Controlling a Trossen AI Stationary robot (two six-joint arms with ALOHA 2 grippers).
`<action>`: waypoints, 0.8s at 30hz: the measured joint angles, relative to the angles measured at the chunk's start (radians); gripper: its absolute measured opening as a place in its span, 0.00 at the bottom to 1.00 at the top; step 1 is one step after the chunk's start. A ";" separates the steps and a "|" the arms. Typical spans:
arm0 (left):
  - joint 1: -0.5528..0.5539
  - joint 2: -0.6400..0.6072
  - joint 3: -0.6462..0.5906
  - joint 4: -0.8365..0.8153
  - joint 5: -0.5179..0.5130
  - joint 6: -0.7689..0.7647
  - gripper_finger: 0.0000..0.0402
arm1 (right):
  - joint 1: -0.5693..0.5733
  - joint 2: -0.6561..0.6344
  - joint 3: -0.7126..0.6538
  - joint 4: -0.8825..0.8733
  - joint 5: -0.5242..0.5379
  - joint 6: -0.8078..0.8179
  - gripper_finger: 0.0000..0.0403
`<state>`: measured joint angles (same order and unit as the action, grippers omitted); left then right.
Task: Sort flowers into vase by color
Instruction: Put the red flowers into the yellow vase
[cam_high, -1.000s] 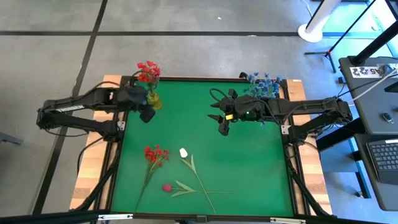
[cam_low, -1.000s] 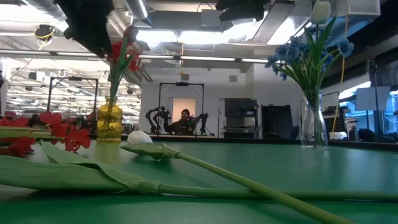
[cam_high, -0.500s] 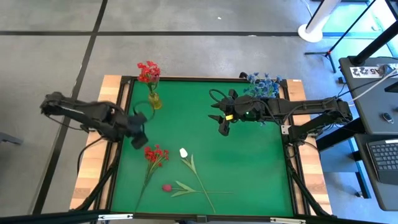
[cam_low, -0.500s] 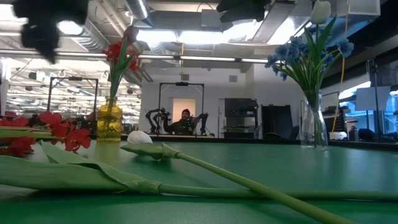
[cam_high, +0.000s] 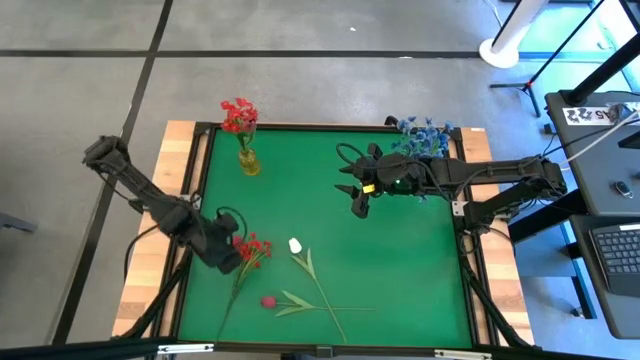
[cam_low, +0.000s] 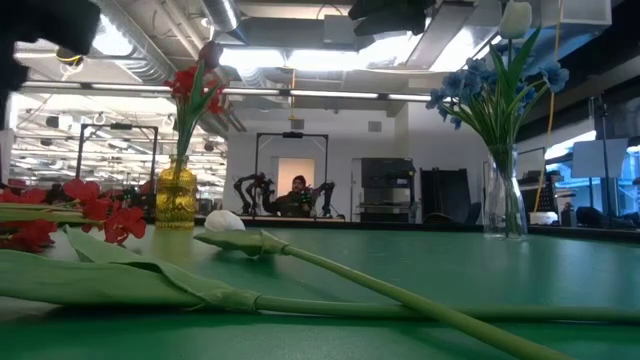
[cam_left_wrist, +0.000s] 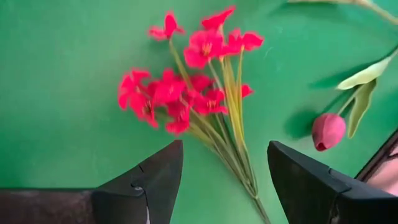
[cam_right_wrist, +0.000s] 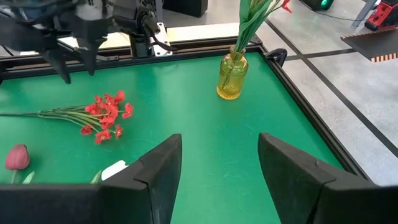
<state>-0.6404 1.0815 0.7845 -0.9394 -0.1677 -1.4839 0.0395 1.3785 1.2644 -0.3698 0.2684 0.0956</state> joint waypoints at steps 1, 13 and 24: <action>-0.019 0.016 0.000 0.004 0.001 -0.039 0.57 | 0.000 0.000 0.000 0.000 0.000 0.000 0.52; -0.100 0.273 0.000 0.169 0.033 -0.180 0.57 | 0.000 0.000 0.000 0.000 0.000 -0.001 0.52; -0.098 0.448 0.000 0.305 0.086 -0.216 0.57 | 0.000 0.000 0.000 0.000 -0.017 -0.008 0.52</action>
<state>-0.7387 1.5291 0.7845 -0.6342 -0.0813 -1.7003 0.0392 1.3785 1.2644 -0.3698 0.2516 0.0878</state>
